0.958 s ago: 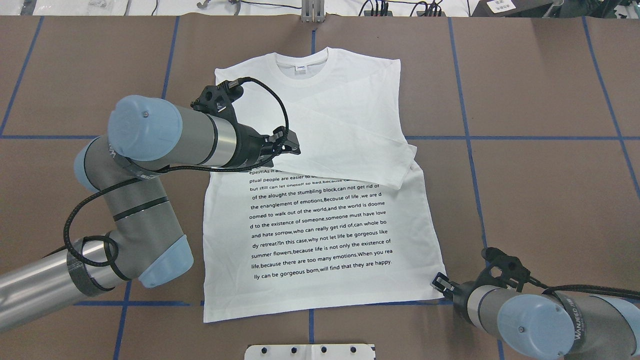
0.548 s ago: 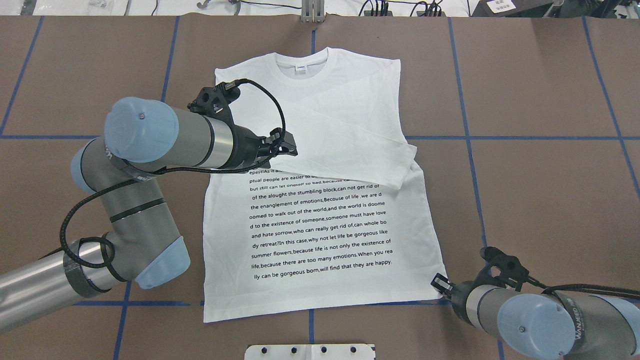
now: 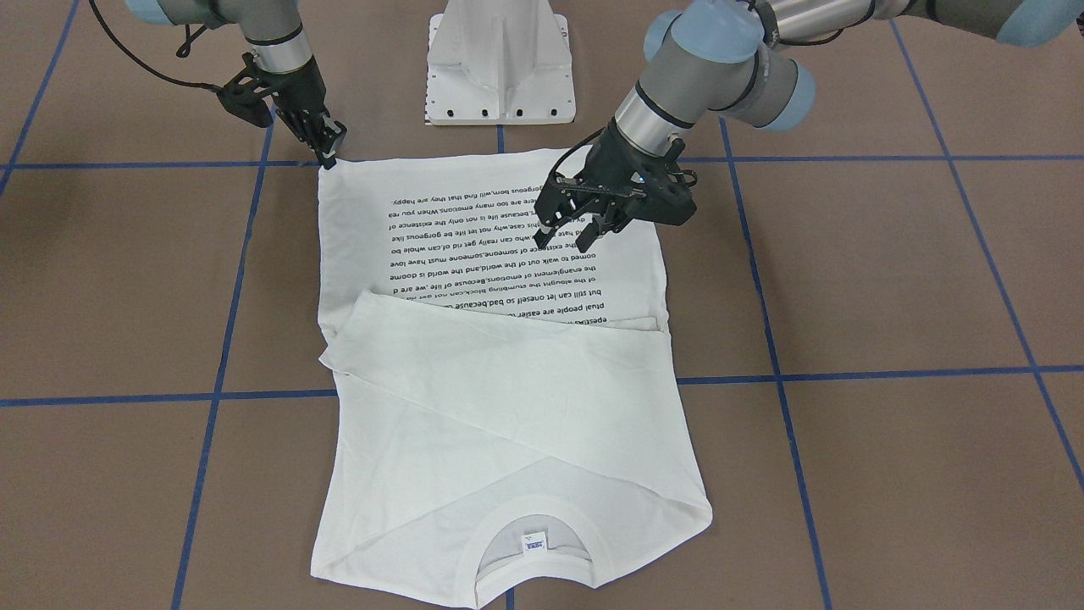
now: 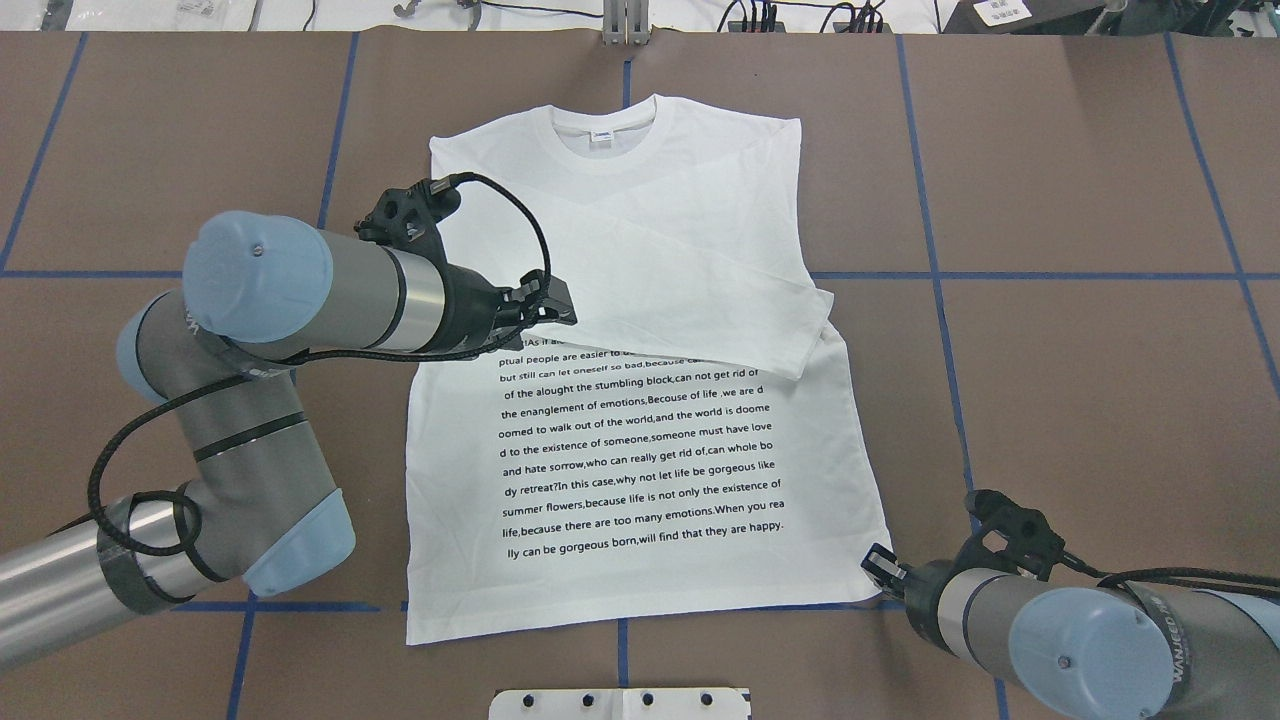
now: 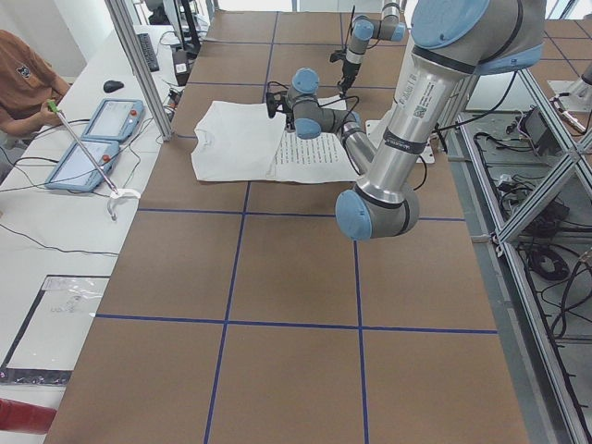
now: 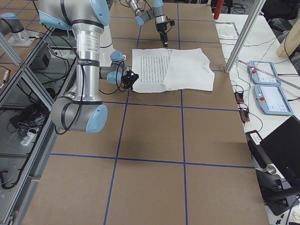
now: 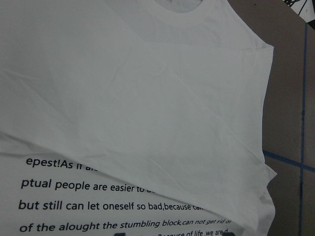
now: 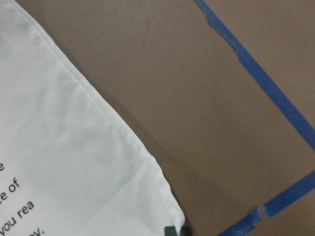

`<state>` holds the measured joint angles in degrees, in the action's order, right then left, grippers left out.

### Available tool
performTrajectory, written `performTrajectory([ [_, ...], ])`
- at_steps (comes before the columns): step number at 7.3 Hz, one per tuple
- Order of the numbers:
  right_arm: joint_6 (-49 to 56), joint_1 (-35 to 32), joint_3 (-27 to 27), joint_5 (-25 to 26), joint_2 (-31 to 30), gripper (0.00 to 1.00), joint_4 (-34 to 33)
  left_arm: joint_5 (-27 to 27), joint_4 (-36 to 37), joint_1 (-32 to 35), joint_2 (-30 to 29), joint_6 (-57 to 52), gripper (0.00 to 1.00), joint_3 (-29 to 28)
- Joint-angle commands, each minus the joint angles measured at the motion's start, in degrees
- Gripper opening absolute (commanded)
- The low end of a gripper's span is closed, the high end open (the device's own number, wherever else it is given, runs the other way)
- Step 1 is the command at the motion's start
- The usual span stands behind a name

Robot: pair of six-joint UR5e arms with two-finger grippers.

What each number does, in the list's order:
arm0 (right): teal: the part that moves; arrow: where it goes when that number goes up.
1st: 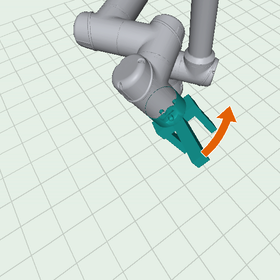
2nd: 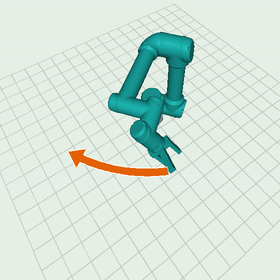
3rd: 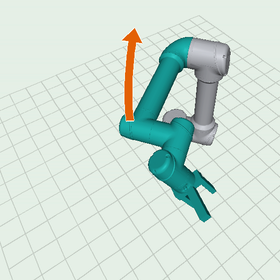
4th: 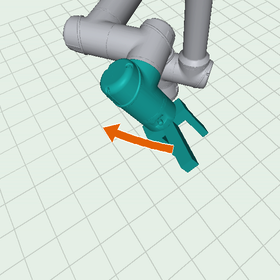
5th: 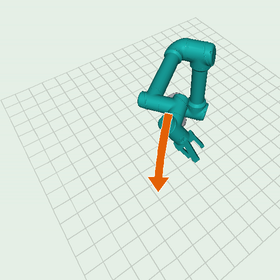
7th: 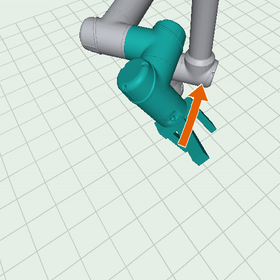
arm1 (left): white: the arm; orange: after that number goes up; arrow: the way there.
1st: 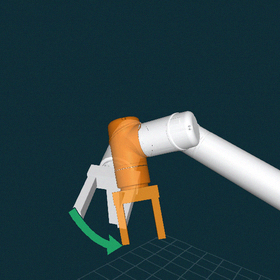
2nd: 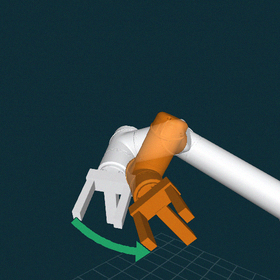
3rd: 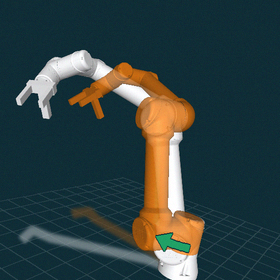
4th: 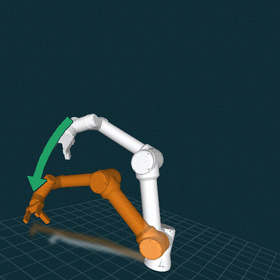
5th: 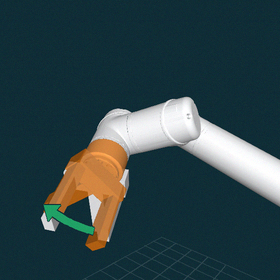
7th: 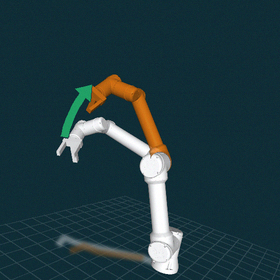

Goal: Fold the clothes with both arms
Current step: 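Move both grippers to the hem corners nearest the robot and grasp them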

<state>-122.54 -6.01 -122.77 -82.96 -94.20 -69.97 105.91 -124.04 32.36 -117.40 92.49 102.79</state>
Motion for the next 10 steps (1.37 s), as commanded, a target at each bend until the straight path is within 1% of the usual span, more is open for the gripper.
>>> performTrajectory([
  [1, -1.0, 2.9, -1.3, 0.2, -0.4, 0.0, -0.1, -0.9, 0.6, -6.4, 8.3, 5.3, 0.73, 6.3],
  [2, -2.4, 4.7, -2.8, 0.4, -1.7, 0.0, -0.1, -4.2, 2.3, -10.4, 11.5, 6.3, 0.73, 8.8],
  [3, -3.2, 5.7, -4.6, 0.6, -3.0, 0.0, -0.1, -5.9, 6.5, -12.8, 13.7, 6.3, 0.73, 10.9],
  [4, -3.2, 6.4, -5.6, 0.7, -4.1, 0.0, -0.1, -6.2, 10.3, -14.3, 15.8, 6.4, 0.73, 12.3],
  [6, -3.2, 6.6, -6.0, 0.9, -4.2, 0.0, -0.1, -7.1, 11.0, -16.3, 19.6, 6.5, 0.74, 12.4],
  [9, -3.2, 6.6, -5.8, 0.9, -4.1, 0.0, -0.1, -6.9, 11.1, -19.6, 20.3, 8.5, 0.74, 12.7],
  [10, -3.2, 6.6, -5.9, 0.8, -4.1, 0.0, -0.1, -6.9, 13.3, -20.7, 20.2, 9.8, 0.74, 12.8],
])
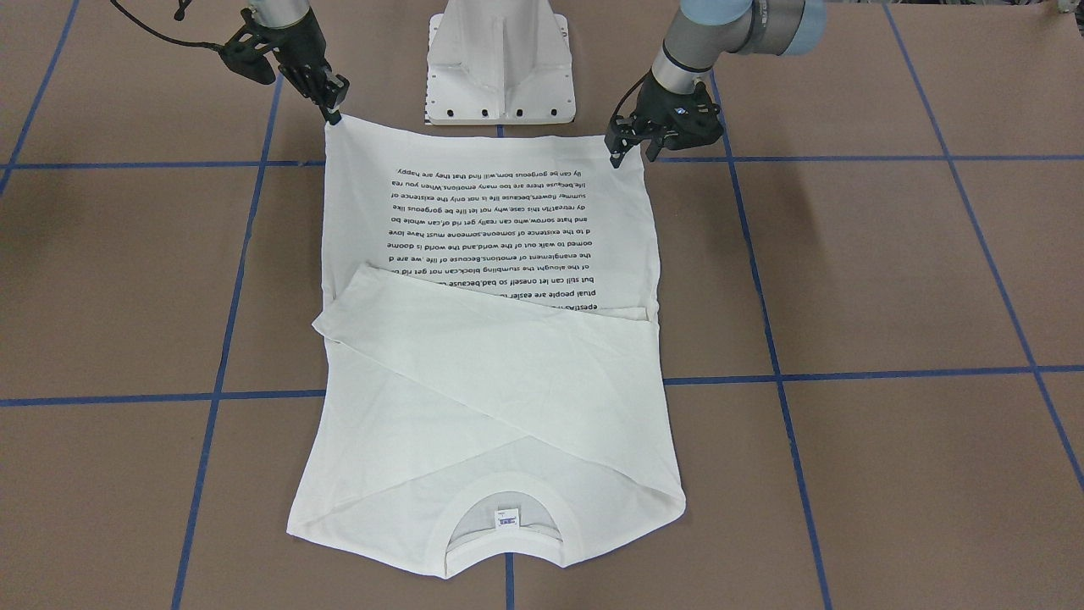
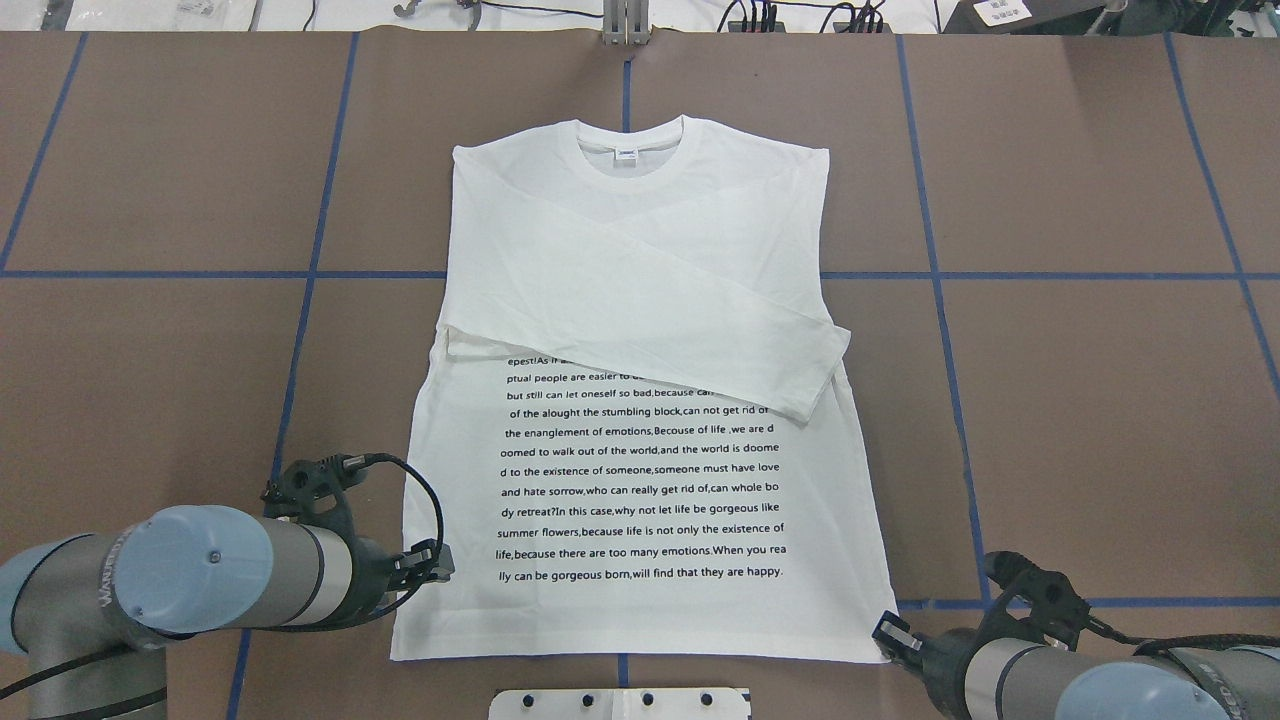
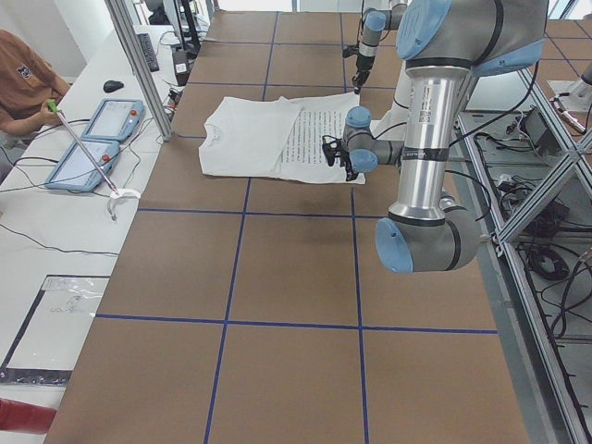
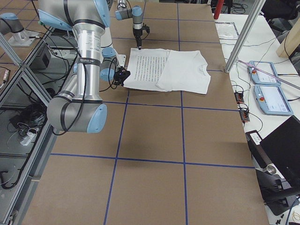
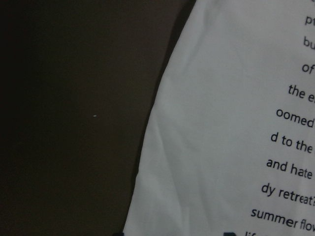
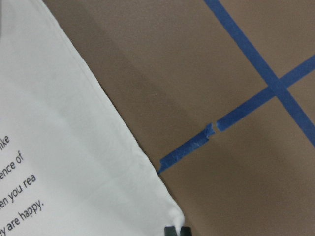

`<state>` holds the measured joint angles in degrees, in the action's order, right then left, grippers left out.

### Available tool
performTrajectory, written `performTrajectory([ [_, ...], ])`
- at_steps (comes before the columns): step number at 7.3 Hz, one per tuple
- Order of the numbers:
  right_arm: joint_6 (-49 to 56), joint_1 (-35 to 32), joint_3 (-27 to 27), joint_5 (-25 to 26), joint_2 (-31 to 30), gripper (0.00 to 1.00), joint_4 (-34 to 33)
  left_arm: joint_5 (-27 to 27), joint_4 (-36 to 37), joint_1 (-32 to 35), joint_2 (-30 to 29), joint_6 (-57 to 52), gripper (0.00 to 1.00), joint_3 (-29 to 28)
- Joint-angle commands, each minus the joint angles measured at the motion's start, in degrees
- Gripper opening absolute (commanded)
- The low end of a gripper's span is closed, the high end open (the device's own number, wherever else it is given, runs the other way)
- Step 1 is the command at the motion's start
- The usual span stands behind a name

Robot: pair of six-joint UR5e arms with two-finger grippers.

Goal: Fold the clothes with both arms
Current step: 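Move both grippers to the hem corners nearest the robot and grasp them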

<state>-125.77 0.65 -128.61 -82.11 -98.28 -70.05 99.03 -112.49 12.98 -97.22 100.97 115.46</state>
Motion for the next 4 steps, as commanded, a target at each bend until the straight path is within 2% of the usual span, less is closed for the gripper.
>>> performTrajectory([
  [1, 0.0, 0.0, -0.1, -0.1, 0.0, 0.0, 0.0, -0.1, 3.3, -2.7, 0.0, 2.3, 0.74, 0.4],
  [4, 0.0, 0.0, -0.3, -0.1, 0.2, 0.0, 0.0, 0.0, 3.7, -4.5, 0.2, 3.9, 0.71, 0.5],
])
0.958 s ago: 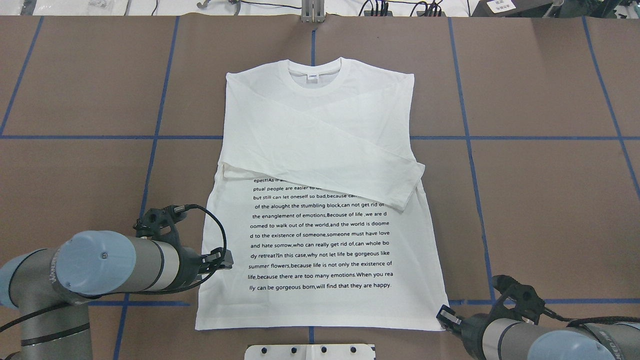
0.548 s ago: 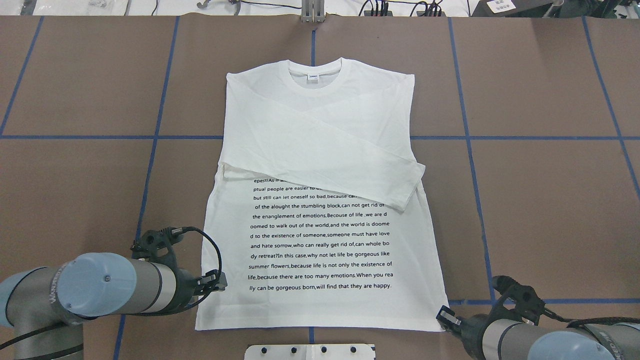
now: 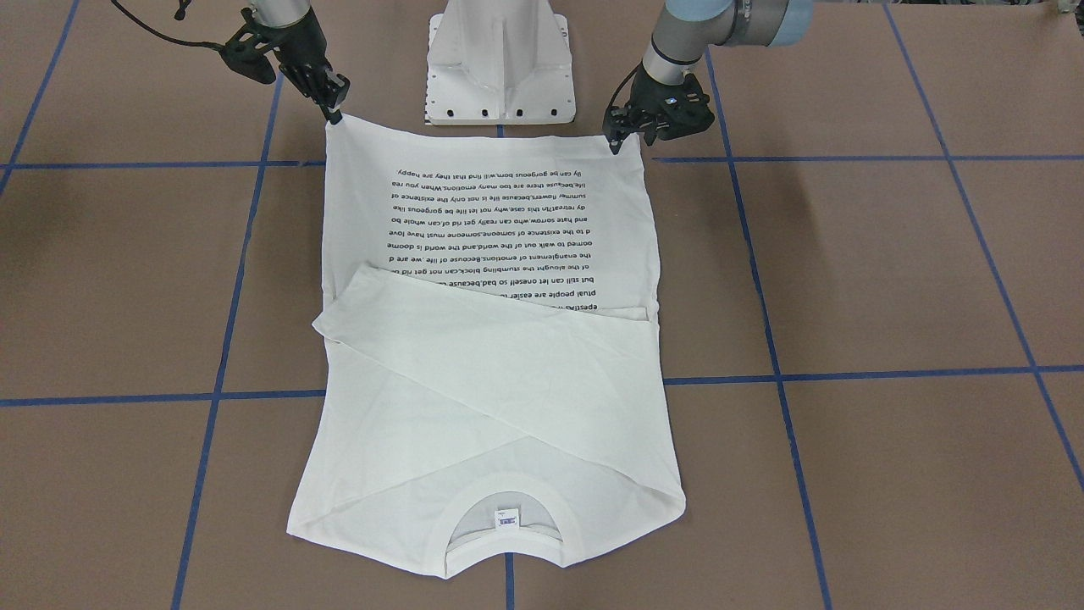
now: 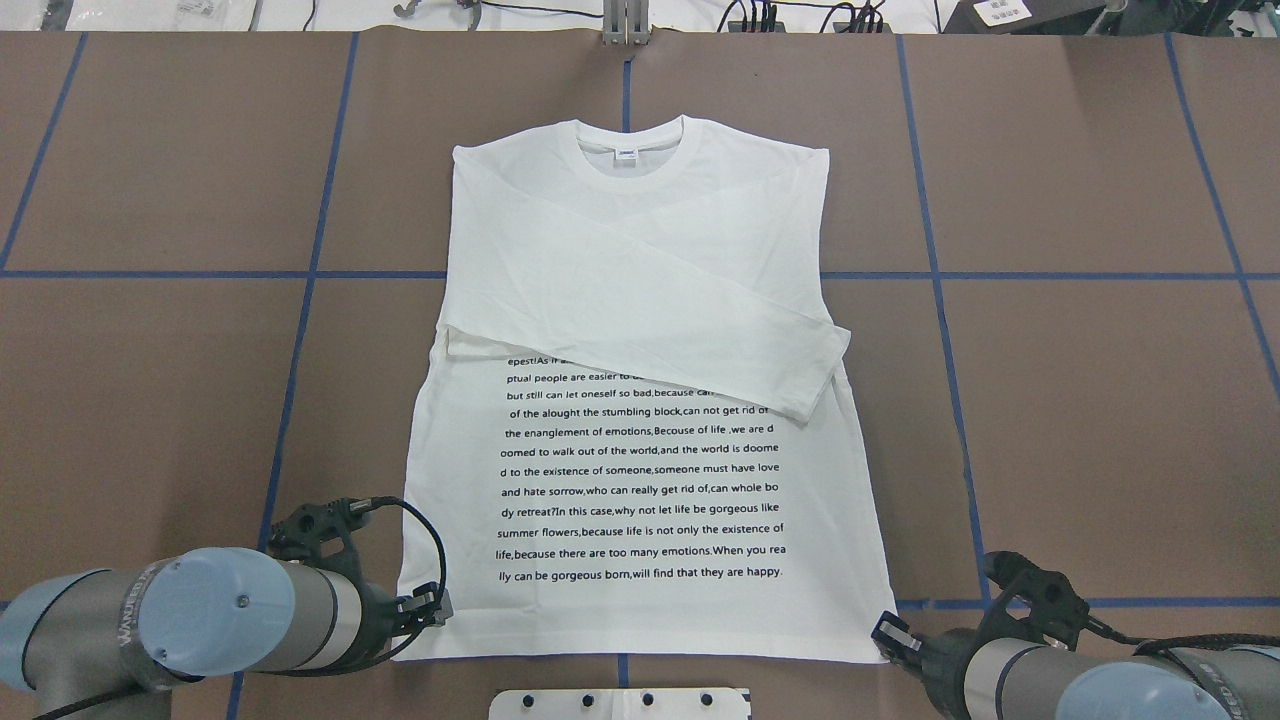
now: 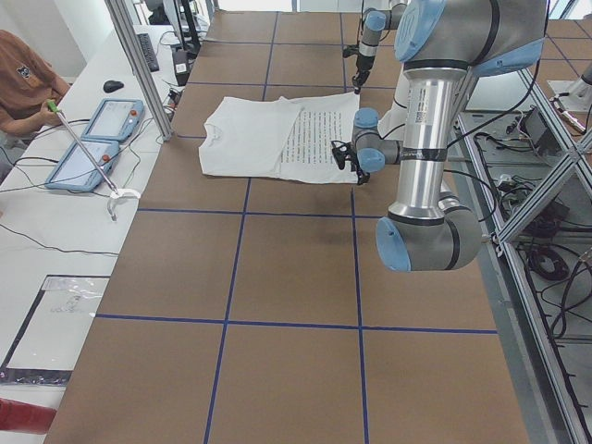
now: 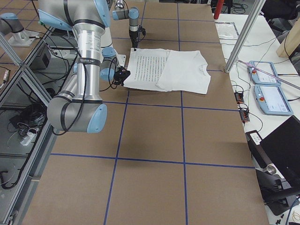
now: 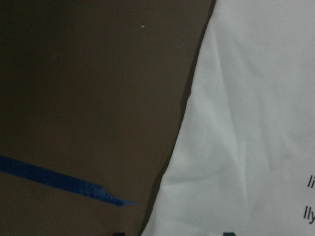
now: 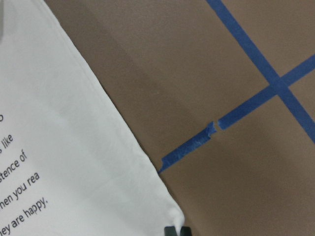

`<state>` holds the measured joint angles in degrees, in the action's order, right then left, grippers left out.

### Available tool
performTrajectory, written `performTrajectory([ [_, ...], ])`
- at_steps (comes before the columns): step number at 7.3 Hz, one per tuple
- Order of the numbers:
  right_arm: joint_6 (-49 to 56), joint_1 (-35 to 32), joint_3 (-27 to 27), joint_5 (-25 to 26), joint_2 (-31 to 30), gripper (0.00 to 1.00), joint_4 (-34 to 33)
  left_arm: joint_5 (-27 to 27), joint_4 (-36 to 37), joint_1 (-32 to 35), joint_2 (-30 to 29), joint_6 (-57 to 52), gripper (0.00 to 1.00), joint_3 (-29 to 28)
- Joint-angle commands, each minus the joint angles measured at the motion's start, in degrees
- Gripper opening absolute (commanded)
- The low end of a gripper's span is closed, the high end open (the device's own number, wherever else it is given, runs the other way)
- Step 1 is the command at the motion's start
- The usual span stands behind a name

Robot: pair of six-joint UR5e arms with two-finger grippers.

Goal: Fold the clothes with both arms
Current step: 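Move both grippers to the hem corners nearest the robot and grasp them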

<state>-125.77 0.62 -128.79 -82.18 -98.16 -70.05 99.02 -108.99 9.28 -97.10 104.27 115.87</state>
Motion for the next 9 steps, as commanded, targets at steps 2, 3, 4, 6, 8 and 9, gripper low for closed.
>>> performTrajectory([
  [2, 0.0, -0.1, -0.1, 0.0, 0.0, 0.0, 0.0, 0.2, 1.9, -1.7, 0.1, 1.8, 0.65, 0.4],
  [3, 0.0, -0.1, -0.1, 0.0, 0.1, 0.0, 0.0, 0.2, 2.0, -1.9, 0.2, 2.2, 0.55, 0.9],
  [4, 0.0, -0.1, -0.1, 0.0, 0.0, 0.0, 0.0, 0.2, 3.2, -1.9, 0.2, 2.2, 0.3, 1.5],
  [6, 0.0, -0.2, -0.1, 0.0, -0.3, 0.0, 0.0, 0.1, 5.1, -1.8, 0.3, 2.2, 0.0, 2.8],
  [8, 0.0, -0.3, -0.1, 0.0, -0.4, 0.0, 0.0, 0.0, 5.1, -1.6, 0.3, 2.2, 0.0, 3.1],
  [9, 0.0, -0.3, -0.1, 0.1, -0.3, 0.0, 0.0, 0.1, 5.2, -1.6, 0.3, 2.2, 0.0, 4.2],
])
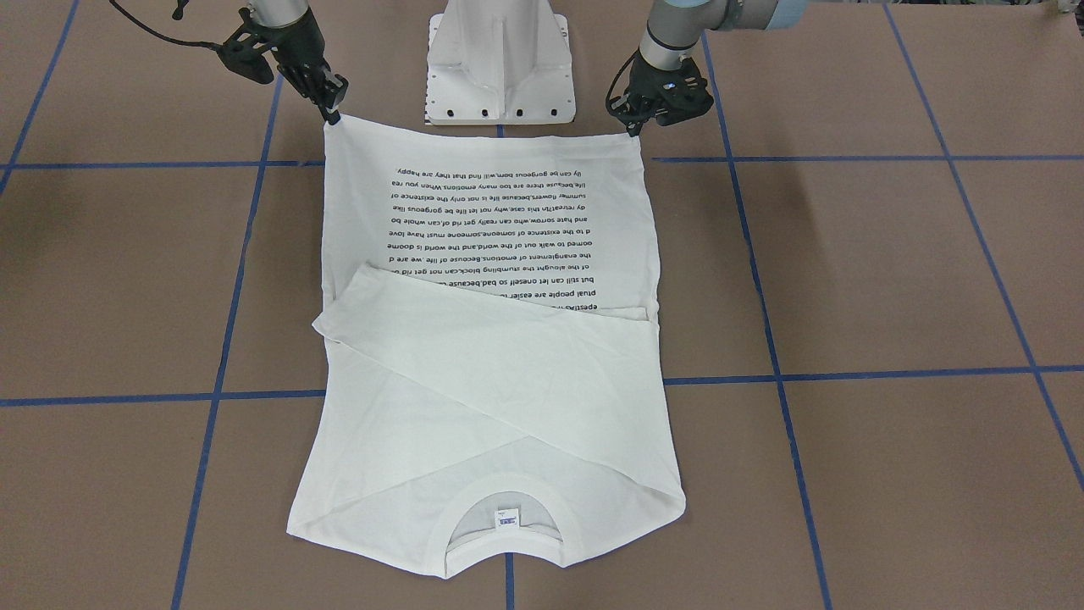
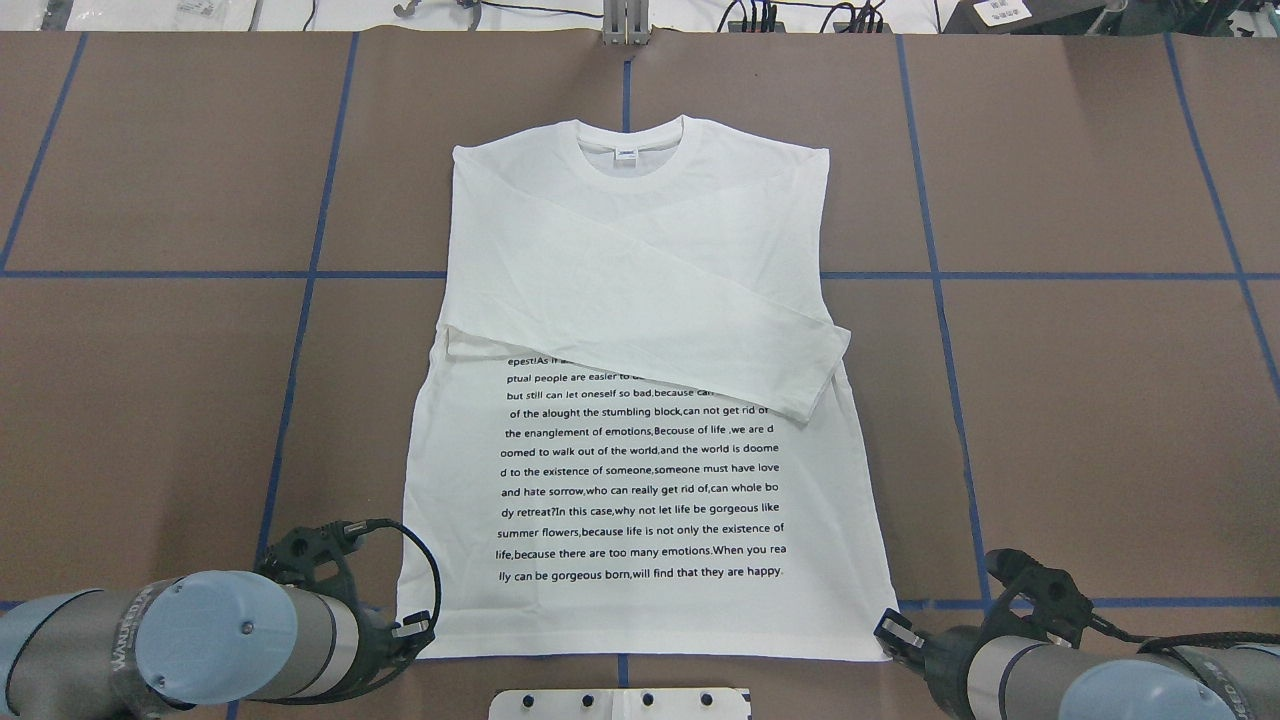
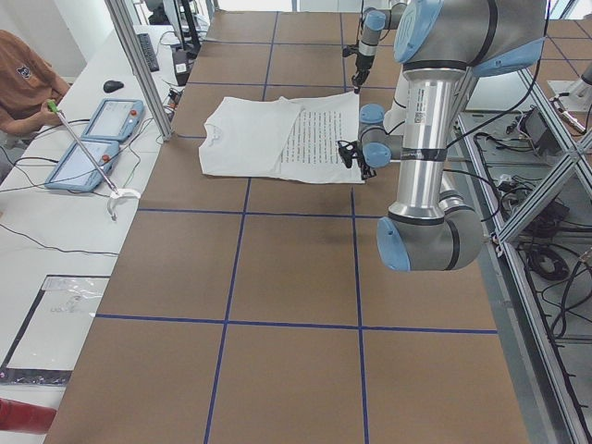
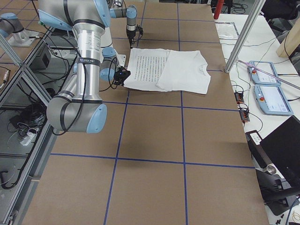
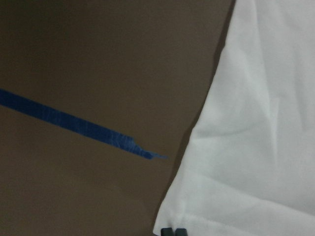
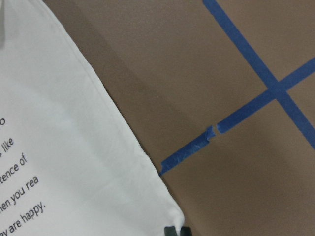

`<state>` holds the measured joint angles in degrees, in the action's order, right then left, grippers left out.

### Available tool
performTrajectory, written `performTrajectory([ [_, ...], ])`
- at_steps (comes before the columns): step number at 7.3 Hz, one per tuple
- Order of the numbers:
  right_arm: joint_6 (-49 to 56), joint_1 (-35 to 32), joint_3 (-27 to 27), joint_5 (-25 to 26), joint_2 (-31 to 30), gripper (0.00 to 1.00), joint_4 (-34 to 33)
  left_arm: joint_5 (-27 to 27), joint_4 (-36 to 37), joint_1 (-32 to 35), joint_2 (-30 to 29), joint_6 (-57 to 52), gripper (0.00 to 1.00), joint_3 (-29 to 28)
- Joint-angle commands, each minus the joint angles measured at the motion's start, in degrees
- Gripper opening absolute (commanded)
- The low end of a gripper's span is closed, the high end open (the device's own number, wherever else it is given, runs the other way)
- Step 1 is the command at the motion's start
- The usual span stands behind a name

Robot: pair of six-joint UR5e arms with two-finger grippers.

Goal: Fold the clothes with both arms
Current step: 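Lift the hem with both grippers and fold it toward the collar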

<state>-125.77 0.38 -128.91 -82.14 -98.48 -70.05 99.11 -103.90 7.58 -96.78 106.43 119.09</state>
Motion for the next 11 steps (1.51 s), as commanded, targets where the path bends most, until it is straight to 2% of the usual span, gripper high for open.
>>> performTrajectory([
  [1, 0.0, 0.0, -0.3, 0.1, 0.0, 0.0, 0.0, 0.1, 0.5, 0.1, 1.0, 0.0, 0.0, 3.6],
  [5, 0.0, -0.6, -6.7, 0.7, -1.8, 0.0, 0.0, 0.4, 4.4, 0.9, 5.6, 2.1, 0.0, 21.1],
  [7, 0.1, -4.2, -10.5, 1.2, -2.2, 0.0, 0.0, 0.5, 8.3, 2.9, 3.5, 4.4, 0.0, 25.8],
  [8, 0.7, -9.2, -10.6, -0.2, -1.7, 0.0, 0.0, 0.5, 8.6, 7.9, 0.6, 2.8, 0.0, 24.8],
  [9, 1.2, -15.5, -9.2, -6.3, 1.1, 0.0, -0.2, 0.5, 8.8, 13.3, -4.6, -5.1, 0.0, 18.6],
  [10, 6.8, -25.2, -3.9, -14.8, 9.3, 0.0, -3.1, 0.6, 8.9, 18.8, -11.2, -11.3, 0.0, 9.8],
  [11, 13.6, -32.7, 2.8, -19.3, 18.4, 0.0, -8.0, 0.6, 8.2, 22.6, -13.8, -15.9, 0.0, 3.4],
])
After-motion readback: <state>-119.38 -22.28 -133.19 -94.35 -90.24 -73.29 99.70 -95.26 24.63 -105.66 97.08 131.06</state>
